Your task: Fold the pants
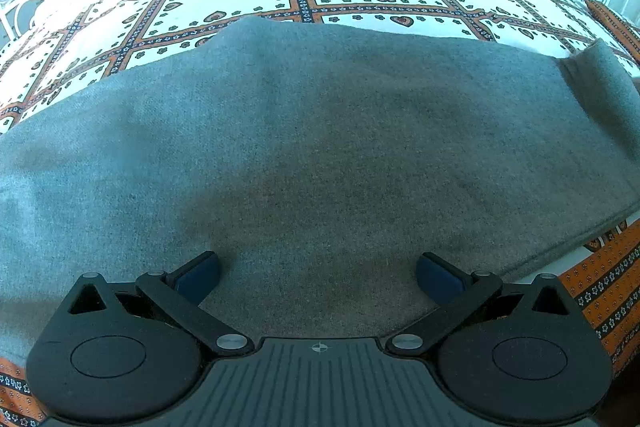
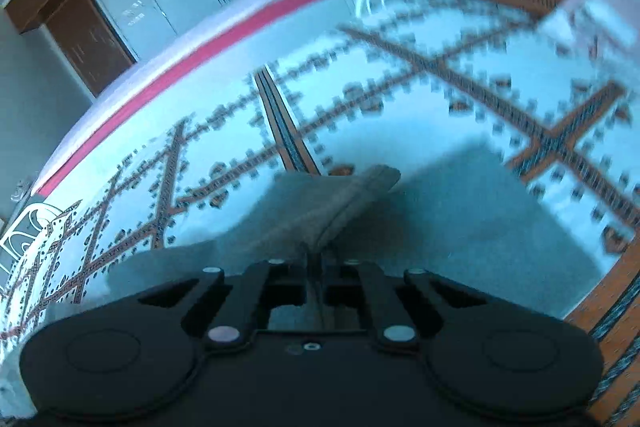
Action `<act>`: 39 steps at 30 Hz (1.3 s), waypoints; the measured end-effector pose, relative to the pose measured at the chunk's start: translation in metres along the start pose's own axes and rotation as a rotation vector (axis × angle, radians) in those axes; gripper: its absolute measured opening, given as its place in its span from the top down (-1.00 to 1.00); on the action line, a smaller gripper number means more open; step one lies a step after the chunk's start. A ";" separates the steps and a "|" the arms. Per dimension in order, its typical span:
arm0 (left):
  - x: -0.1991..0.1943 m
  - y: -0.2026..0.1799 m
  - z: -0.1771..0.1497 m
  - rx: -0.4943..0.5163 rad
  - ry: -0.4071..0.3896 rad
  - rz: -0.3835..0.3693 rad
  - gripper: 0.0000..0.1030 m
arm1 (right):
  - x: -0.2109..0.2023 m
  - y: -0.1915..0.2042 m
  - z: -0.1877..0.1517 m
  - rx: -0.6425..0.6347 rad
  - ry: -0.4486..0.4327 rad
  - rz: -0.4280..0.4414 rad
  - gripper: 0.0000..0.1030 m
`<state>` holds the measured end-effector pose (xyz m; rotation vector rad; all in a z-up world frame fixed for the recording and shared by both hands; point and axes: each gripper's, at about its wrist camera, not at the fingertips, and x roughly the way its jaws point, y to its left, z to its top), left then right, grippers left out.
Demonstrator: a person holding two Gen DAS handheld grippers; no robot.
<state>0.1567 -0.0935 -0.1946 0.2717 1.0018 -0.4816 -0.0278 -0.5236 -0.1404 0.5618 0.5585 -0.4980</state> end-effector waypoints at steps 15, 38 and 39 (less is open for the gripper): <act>0.001 -0.002 0.002 -0.001 0.005 0.015 -1.00 | -0.024 -0.071 -0.015 0.149 0.119 -0.155 0.69; 0.001 -0.003 0.003 0.000 -0.001 0.025 -1.00 | -0.032 -0.105 -0.012 0.447 -0.012 -0.100 0.77; 0.001 -0.003 0.003 0.000 -0.002 0.024 -1.00 | -0.033 -0.104 -0.012 0.447 -0.019 -0.106 0.79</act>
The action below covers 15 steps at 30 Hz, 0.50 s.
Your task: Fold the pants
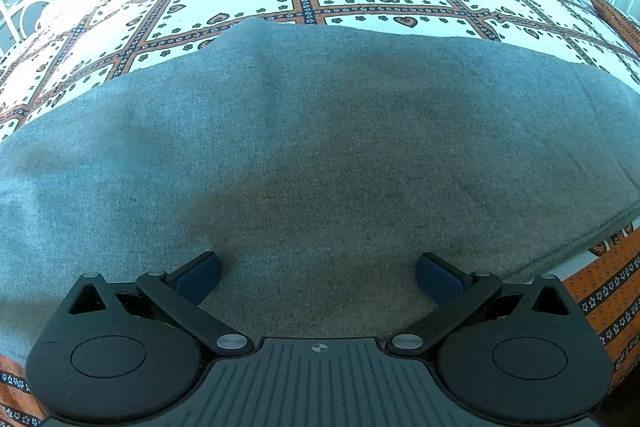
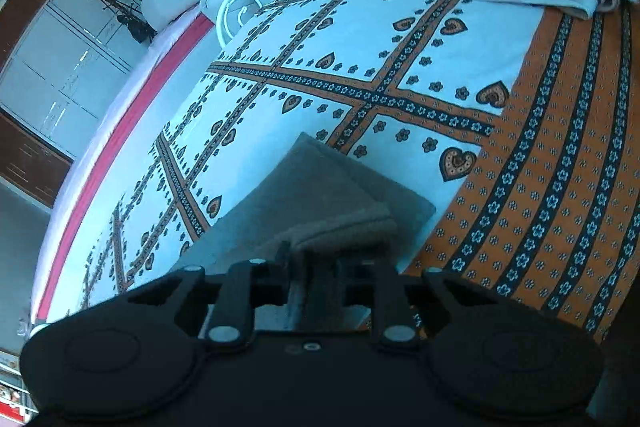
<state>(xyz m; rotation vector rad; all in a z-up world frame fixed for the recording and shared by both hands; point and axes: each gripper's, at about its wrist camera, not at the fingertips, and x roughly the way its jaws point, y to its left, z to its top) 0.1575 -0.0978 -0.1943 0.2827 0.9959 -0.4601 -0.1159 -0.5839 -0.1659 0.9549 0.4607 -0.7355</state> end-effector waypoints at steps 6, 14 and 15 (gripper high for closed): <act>0.000 0.001 0.000 0.001 -0.004 -0.003 -1.00 | -0.015 0.049 0.007 -0.251 -0.148 0.073 0.90; 0.000 0.000 0.000 0.003 -0.004 0.001 -1.00 | -0.001 0.031 0.015 -0.267 -0.037 -0.052 1.00; 0.000 0.001 0.000 0.002 -0.004 0.000 -1.00 | 0.004 0.017 0.016 -0.202 0.000 -0.080 1.00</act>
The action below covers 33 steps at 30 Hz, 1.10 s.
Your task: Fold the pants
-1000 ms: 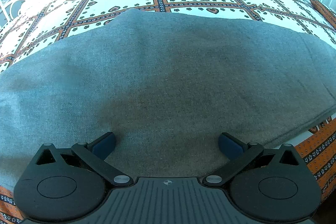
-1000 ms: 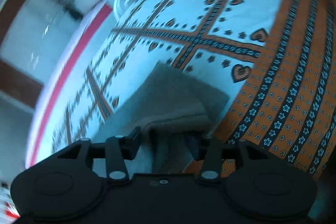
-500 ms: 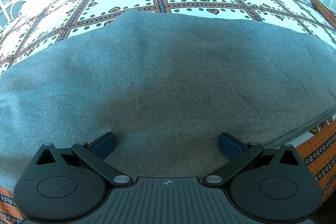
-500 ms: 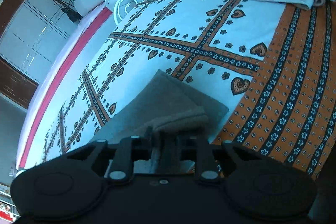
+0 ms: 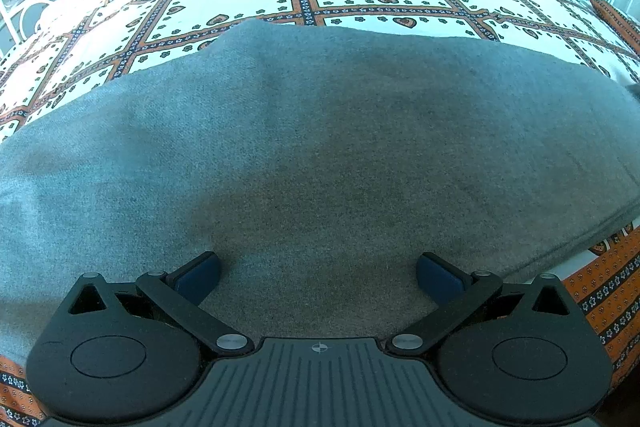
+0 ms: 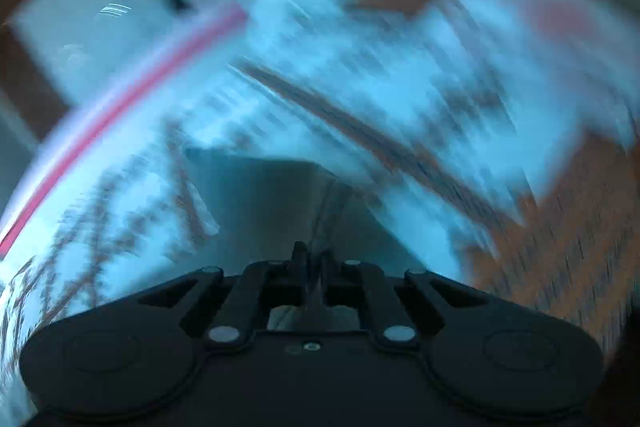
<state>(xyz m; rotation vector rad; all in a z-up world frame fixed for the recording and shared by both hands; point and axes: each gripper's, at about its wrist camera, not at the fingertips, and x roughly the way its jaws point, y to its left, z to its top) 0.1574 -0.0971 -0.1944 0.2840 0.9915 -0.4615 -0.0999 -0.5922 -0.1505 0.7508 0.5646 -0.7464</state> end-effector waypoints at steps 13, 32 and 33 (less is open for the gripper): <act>0.000 0.000 -0.001 -0.001 -0.003 0.001 -1.00 | 0.008 -0.004 -0.008 -0.013 0.065 -0.065 0.72; -0.002 0.000 -0.002 -0.014 -0.011 -0.001 -1.00 | 0.002 0.029 -0.022 -0.097 0.118 0.126 0.98; -0.002 0.000 -0.002 -0.014 -0.011 -0.001 -1.00 | -0.001 0.030 -0.021 -0.106 0.100 0.131 0.98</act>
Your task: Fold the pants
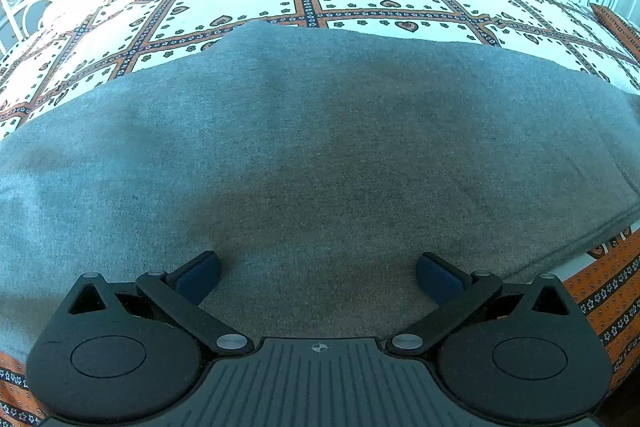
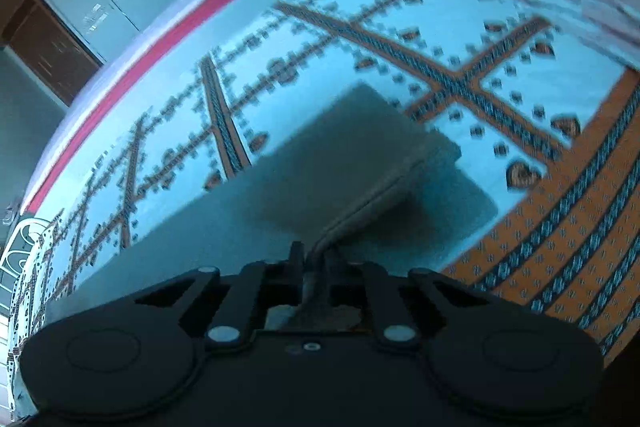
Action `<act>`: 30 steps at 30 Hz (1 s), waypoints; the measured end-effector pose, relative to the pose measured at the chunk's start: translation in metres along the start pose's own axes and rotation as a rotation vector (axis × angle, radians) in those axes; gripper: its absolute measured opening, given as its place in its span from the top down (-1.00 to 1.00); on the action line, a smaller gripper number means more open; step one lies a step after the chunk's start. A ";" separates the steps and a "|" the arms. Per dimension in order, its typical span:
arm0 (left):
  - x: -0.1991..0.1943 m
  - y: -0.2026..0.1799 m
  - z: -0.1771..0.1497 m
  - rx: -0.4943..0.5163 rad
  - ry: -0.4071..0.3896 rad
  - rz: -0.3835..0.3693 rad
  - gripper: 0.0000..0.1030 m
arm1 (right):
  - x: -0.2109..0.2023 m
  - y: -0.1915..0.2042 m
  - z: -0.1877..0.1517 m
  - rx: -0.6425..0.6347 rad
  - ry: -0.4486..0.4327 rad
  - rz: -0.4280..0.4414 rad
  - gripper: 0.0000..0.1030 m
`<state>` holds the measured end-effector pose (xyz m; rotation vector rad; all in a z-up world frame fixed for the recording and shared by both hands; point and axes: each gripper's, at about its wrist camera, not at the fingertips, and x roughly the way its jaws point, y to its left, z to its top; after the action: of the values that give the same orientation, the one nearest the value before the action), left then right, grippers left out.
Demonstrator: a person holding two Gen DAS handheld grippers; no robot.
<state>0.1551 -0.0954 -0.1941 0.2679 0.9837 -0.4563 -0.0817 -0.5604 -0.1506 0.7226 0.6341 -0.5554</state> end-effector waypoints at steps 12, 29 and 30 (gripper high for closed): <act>0.000 0.000 0.000 0.001 -0.001 0.000 -1.00 | -0.009 -0.009 -0.007 -0.063 0.009 -0.043 1.00; -0.004 0.000 -0.002 0.001 -0.008 0.004 -1.00 | -0.002 -0.029 -0.014 0.134 0.084 0.095 0.61; -0.004 0.000 -0.002 0.001 -0.009 0.004 -1.00 | 0.002 -0.023 -0.017 0.123 0.102 0.112 0.61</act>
<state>0.1516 -0.0933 -0.1921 0.2683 0.9745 -0.4539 -0.1013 -0.5627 -0.1716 0.9016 0.6539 -0.4592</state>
